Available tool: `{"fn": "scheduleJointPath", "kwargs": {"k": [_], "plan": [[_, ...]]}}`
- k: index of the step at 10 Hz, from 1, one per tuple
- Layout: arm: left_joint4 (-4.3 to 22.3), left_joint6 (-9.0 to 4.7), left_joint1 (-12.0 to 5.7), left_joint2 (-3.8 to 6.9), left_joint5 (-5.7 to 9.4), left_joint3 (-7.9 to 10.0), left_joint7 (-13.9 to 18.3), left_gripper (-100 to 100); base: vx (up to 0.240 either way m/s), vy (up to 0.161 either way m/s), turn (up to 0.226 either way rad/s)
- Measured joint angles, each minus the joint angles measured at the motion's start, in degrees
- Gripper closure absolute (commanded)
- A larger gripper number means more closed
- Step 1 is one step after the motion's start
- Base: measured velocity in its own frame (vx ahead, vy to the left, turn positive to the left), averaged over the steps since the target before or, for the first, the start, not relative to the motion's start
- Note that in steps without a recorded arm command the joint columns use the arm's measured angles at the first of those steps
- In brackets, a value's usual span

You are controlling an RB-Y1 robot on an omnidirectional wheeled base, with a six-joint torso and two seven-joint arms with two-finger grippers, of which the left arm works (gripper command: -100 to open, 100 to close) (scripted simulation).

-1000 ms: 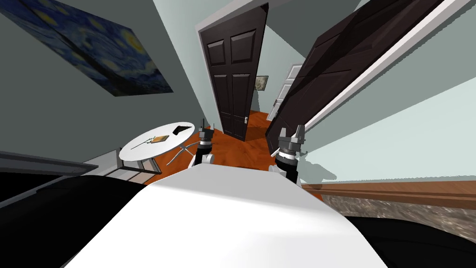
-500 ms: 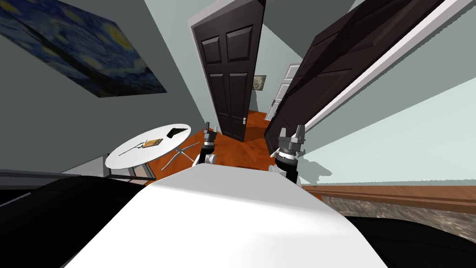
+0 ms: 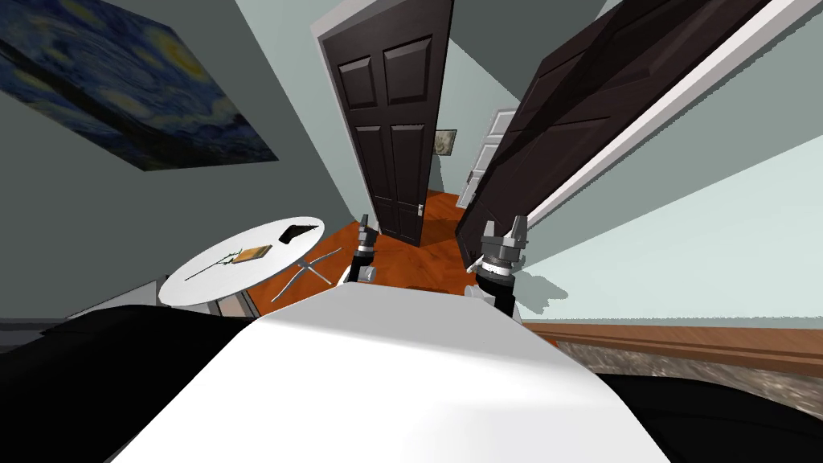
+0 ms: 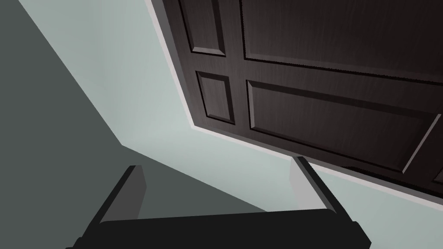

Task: Push the door open

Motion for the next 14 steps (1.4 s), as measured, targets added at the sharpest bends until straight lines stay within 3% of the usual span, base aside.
{"fn": "scheduleJointPath", "kwargs": {"k": [10, 14], "plan": [[15.40, -2.45, -5.99, 0.75, 1.20, -0.97, -0.94, -100, 0.084, 0.000, -0.055], [23.10, -3.65, -9.15, 0.62, 1.64, -1.40, -1.61, -100, 0.095, -0.002, -0.074]]}}
